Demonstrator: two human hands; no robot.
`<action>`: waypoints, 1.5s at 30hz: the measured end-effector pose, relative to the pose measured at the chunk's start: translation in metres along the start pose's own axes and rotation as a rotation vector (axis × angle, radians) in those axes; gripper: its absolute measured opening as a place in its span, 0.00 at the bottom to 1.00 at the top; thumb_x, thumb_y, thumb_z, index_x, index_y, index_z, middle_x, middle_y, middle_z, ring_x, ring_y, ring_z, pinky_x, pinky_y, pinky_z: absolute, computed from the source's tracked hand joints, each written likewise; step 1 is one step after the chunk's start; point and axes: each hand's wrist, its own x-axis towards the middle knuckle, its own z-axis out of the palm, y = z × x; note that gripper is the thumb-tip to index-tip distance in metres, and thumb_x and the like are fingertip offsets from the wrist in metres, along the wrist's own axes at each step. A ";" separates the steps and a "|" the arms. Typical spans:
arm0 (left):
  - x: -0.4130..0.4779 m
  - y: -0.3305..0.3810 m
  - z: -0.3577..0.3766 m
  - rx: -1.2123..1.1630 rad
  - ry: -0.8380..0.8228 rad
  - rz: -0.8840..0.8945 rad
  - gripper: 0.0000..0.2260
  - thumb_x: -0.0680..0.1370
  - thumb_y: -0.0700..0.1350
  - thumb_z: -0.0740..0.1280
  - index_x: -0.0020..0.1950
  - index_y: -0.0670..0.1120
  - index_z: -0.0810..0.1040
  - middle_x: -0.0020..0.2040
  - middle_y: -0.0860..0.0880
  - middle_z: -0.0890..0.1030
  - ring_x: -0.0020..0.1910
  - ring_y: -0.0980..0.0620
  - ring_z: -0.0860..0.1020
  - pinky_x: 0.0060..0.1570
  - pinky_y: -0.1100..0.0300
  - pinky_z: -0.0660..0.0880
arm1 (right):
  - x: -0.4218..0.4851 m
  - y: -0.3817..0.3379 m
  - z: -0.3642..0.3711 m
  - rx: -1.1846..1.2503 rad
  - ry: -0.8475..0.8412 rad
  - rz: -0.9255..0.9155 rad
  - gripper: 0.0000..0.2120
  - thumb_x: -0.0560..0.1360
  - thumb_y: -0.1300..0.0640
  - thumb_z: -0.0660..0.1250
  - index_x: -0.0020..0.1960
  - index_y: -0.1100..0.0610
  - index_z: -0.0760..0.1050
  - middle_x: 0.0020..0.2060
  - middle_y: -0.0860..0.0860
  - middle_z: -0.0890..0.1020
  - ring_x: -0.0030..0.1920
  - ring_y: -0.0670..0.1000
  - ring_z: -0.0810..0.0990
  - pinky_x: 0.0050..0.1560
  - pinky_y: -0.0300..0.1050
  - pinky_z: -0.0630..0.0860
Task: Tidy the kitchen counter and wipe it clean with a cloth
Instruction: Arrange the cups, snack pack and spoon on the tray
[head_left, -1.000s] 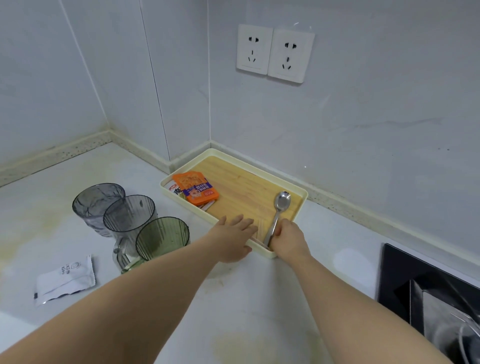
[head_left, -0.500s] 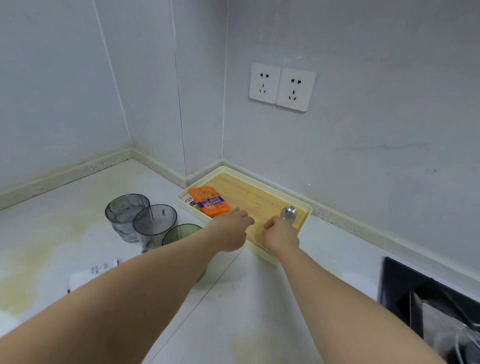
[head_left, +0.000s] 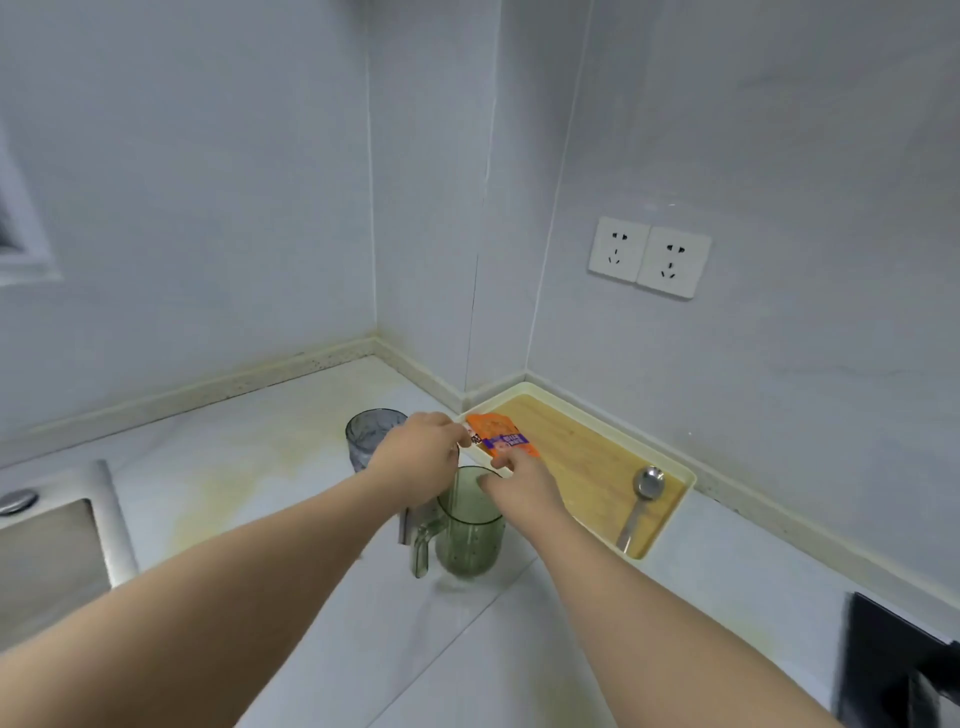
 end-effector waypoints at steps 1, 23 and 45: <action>-0.005 -0.006 -0.002 -0.022 -0.004 -0.017 0.15 0.80 0.42 0.55 0.64 0.49 0.74 0.66 0.49 0.71 0.67 0.47 0.66 0.64 0.52 0.67 | -0.002 -0.003 0.004 -0.028 -0.021 -0.003 0.17 0.73 0.52 0.67 0.60 0.53 0.71 0.63 0.51 0.71 0.62 0.54 0.71 0.55 0.44 0.69; -0.013 -0.025 0.031 -0.095 -0.128 -0.133 0.16 0.77 0.44 0.63 0.64 0.42 0.71 0.62 0.44 0.72 0.60 0.46 0.72 0.57 0.57 0.70 | 0.001 -0.003 0.018 -0.322 -0.187 -0.033 0.45 0.68 0.52 0.73 0.76 0.51 0.49 0.73 0.53 0.56 0.70 0.60 0.62 0.66 0.53 0.68; 0.130 0.017 -0.020 -0.004 -0.124 0.205 0.16 0.77 0.44 0.65 0.64 0.43 0.72 0.58 0.44 0.77 0.58 0.45 0.74 0.54 0.57 0.70 | 0.090 0.001 -0.102 -0.135 0.099 0.040 0.37 0.68 0.61 0.73 0.71 0.55 0.58 0.69 0.56 0.61 0.64 0.59 0.68 0.60 0.48 0.71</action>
